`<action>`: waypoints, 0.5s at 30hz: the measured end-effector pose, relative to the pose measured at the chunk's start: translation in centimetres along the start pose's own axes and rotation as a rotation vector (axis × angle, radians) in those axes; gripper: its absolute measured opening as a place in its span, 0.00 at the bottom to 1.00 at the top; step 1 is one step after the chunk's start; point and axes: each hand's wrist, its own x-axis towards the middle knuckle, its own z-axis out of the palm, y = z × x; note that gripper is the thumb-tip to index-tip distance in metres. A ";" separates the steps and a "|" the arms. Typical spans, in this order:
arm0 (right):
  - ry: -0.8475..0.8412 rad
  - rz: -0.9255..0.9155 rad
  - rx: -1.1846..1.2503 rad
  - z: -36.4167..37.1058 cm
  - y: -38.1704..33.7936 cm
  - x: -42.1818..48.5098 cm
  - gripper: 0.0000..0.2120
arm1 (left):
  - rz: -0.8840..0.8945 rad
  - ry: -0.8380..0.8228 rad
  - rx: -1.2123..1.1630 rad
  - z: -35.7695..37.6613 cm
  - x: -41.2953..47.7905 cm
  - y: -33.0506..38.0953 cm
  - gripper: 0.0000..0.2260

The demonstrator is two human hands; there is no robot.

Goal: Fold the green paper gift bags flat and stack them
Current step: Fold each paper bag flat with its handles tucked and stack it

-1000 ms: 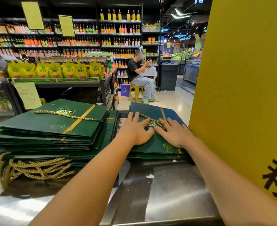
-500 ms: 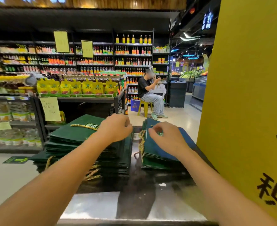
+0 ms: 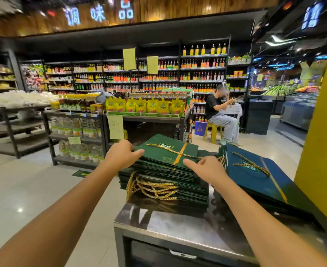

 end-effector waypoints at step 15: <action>-0.041 0.166 0.624 -1.0 1.8 -2.5 0.28 | -0.134 0.076 -0.599 1.0 -4.3 1.0 0.12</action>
